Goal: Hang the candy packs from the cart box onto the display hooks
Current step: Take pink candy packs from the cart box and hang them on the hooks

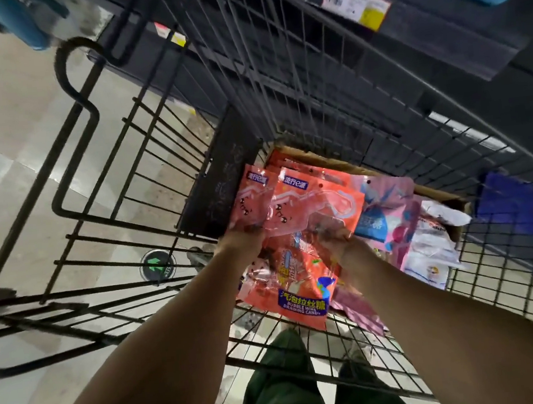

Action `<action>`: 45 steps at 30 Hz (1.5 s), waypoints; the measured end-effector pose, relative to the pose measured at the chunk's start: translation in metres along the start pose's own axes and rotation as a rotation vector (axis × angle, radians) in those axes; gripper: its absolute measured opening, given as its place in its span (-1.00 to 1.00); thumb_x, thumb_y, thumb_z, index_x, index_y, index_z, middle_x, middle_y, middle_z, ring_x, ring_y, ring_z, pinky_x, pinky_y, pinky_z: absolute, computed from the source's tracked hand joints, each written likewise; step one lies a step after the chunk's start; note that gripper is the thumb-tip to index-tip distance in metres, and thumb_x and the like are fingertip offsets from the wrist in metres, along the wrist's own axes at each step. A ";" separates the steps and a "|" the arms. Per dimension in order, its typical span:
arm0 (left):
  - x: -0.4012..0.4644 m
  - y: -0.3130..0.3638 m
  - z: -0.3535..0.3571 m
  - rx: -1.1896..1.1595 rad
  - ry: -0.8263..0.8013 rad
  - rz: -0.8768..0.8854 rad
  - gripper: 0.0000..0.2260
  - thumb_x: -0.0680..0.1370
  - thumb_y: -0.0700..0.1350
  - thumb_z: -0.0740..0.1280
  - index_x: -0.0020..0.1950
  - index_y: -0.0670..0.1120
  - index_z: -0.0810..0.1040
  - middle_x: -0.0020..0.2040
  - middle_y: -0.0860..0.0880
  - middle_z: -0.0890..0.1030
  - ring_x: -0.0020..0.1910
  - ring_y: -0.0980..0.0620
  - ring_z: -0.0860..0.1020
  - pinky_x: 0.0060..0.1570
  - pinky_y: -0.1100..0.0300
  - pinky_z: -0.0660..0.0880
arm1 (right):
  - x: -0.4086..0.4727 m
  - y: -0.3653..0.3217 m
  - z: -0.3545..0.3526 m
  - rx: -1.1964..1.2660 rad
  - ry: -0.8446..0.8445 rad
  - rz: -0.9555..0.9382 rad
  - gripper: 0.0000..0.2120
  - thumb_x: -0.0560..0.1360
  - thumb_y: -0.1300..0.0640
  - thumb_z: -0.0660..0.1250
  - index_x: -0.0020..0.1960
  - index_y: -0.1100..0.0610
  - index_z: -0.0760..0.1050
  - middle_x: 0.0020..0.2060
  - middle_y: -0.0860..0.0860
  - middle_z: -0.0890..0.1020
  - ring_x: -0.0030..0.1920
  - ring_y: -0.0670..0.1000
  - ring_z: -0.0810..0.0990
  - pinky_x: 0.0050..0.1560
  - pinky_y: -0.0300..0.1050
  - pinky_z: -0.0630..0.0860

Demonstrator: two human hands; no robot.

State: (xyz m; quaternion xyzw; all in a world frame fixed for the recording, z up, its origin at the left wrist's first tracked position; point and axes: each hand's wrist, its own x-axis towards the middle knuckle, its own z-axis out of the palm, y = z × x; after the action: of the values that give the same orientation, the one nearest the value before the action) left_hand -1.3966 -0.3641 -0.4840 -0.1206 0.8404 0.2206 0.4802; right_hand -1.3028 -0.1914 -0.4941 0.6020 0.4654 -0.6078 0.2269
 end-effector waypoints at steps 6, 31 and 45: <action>0.002 0.006 -0.002 0.080 -0.055 0.082 -0.56 0.56 0.14 0.35 0.33 -0.10 0.55 0.27 -0.18 0.60 -0.01 -0.03 0.61 0.01 0.19 0.62 | 0.001 0.000 -0.002 0.000 -0.008 -0.002 -0.81 0.42 0.14 0.50 -0.01 0.14 0.57 0.05 0.14 0.66 0.15 0.14 0.59 0.33 0.12 0.44; -0.115 0.123 0.002 -0.227 0.027 0.521 -0.74 0.42 0.04 0.57 -0.04 -0.08 0.63 -0.07 -0.11 0.72 -0.14 -0.06 0.64 -0.08 0.14 0.58 | -0.088 -0.034 -0.144 0.201 -0.038 -0.467 -0.62 0.44 0.07 0.50 0.21 0.19 0.57 0.06 0.12 0.67 -0.04 0.10 0.65 -0.04 -0.04 0.63; -0.404 0.307 0.344 -0.060 -0.252 1.002 -0.86 0.55 0.09 0.44 0.00 0.06 0.58 -0.01 0.05 0.67 0.00 0.06 0.62 -0.01 0.13 0.49 | -0.249 0.131 -0.564 0.690 0.328 -0.710 -0.64 0.32 -0.07 0.59 -0.10 0.15 0.57 -0.02 0.15 0.73 -0.02 0.20 0.72 0.08 0.22 0.62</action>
State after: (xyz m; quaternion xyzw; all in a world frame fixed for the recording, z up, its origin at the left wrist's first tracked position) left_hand -1.0584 0.0675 -0.2098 0.3105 0.7239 0.4602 0.4097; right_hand -0.8568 0.1499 -0.2084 0.5342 0.4429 -0.6630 -0.2810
